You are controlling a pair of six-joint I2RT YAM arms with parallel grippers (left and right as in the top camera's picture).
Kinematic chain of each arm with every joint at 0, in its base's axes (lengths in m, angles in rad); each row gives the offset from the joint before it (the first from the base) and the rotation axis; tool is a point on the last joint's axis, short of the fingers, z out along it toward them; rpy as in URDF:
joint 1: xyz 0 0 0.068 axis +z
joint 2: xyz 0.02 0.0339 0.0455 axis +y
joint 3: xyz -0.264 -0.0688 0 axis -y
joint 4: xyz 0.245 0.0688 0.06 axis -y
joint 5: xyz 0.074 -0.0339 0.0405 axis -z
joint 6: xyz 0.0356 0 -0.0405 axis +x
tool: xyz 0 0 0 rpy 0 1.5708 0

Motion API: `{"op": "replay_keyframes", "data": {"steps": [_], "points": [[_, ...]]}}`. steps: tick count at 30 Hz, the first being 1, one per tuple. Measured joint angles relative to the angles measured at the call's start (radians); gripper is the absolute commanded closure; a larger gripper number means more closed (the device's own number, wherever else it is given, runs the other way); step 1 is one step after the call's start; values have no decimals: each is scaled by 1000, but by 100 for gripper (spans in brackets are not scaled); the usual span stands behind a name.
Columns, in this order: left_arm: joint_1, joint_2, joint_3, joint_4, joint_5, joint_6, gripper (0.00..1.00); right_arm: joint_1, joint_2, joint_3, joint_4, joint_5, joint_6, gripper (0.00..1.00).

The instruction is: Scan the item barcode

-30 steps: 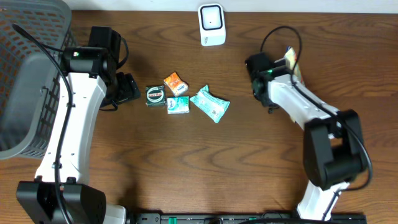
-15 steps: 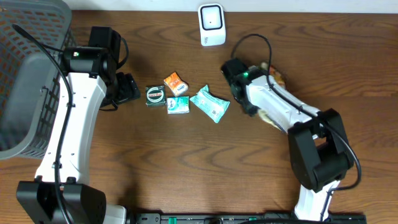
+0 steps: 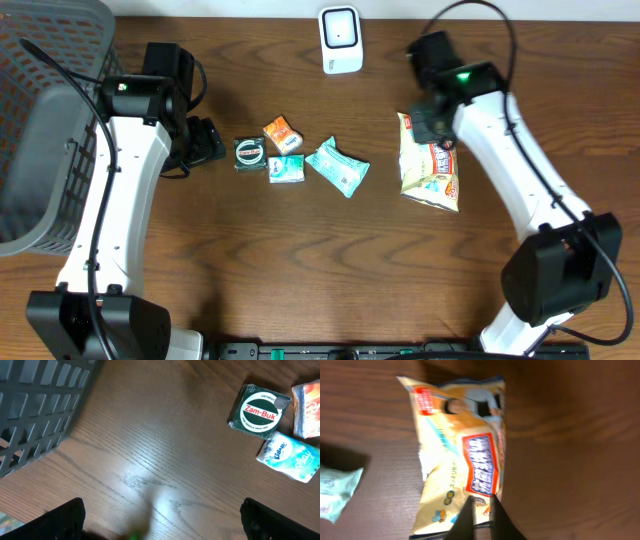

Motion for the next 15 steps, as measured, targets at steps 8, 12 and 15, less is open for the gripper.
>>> {"op": "replay_keyframes", "data": {"steps": [8, 12, 15], "points": [[0, 0, 0, 0, 0, 0, 2, -106, 0, -192, 94, -158, 4, 98], [0, 0, 0, 0, 0, 0, 2, -103, 0, -340, 208, -200, 15, 99], [0, 0, 0, 0, 0, 0, 2, -101, 1, -435, 259, -214, 37, 99]]}}
